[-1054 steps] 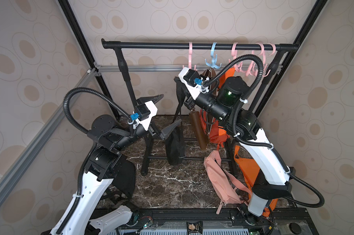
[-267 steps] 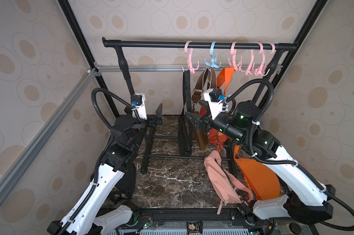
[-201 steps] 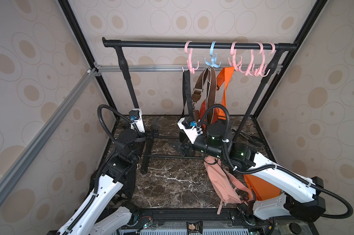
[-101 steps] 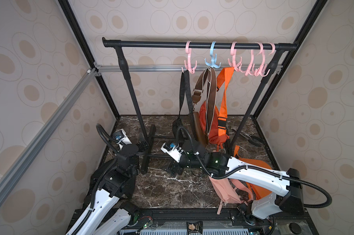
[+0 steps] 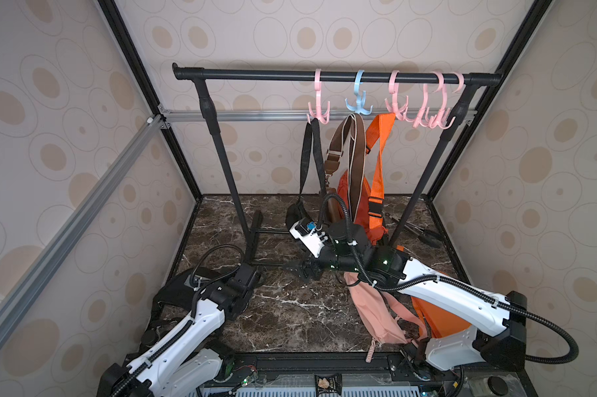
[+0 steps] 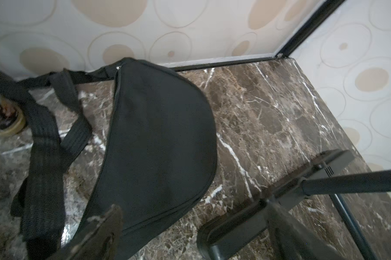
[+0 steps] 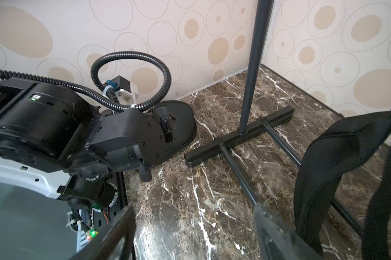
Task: Hang the bag on a hook
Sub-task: Pick up the bag from the corner of the board.
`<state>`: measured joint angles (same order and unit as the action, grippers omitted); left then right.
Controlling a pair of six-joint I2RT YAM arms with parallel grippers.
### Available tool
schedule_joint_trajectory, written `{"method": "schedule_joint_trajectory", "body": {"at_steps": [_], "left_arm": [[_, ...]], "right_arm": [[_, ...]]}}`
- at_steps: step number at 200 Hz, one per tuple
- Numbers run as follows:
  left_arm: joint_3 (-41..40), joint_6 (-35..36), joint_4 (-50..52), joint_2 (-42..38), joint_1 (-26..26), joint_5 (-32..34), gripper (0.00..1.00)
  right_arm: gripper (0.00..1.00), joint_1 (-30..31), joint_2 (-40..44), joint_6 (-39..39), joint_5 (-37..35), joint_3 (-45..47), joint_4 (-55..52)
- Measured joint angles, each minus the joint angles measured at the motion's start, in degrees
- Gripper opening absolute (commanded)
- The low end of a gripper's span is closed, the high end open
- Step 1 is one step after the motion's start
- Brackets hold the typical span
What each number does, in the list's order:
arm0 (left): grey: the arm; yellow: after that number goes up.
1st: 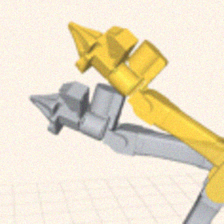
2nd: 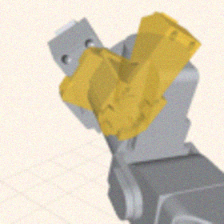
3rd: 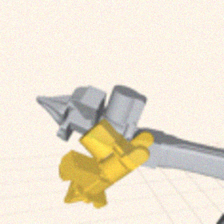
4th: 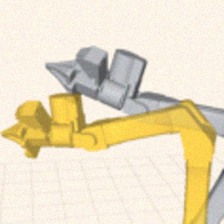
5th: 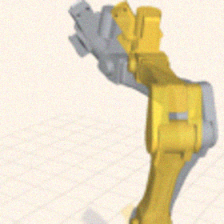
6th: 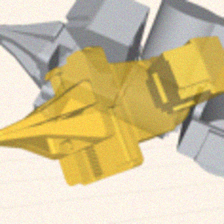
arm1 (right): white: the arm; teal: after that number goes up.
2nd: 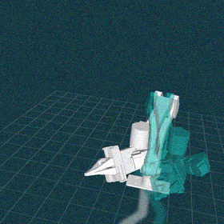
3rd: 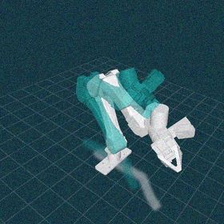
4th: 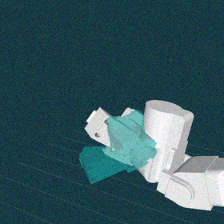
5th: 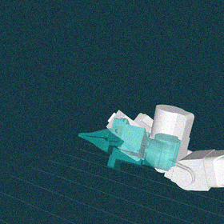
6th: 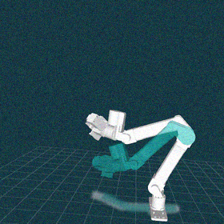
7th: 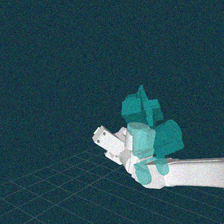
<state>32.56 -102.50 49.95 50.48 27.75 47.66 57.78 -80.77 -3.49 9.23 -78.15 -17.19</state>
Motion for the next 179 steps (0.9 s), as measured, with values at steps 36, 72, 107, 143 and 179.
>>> {"method": "schedule_joint_trajectory", "body": {"at_steps": [36, 72, 107, 143, 179], "left_arm": [[-3.0, -7.5, 4.5, -5.4, 0.0, 0.5, 1.0], [-2.4, -12.7, 10.9, -3.8, -0.1, 0.8, 1.0], [-1.8, -14.8, 17.4, -5.3, 0.0, 2.8, 1.0], [-1.4, -15.4, 23.1, -6.8, -0.1, 4.6, 1.0], [-2.6, -15.7, 23.9, -6.9, -0.1, 3.4, 1.0]], "right_arm": [[0.84, 0.0, -1.3, 0.0, 0.3, -0.8, -1.7], [0.84, 0.0, -4.0, -0.1, 1.3, -2.0, -2.7], [0.84, 0.0, -5.8, -0.1, 2.0, -3.4, -3.7], [0.84, 0.0, -7.5, -0.2, 2.9, -4.9, -4.4], [0.84, 0.0, -9.8, -0.2, 3.5, -6.5, -4.7]]}}
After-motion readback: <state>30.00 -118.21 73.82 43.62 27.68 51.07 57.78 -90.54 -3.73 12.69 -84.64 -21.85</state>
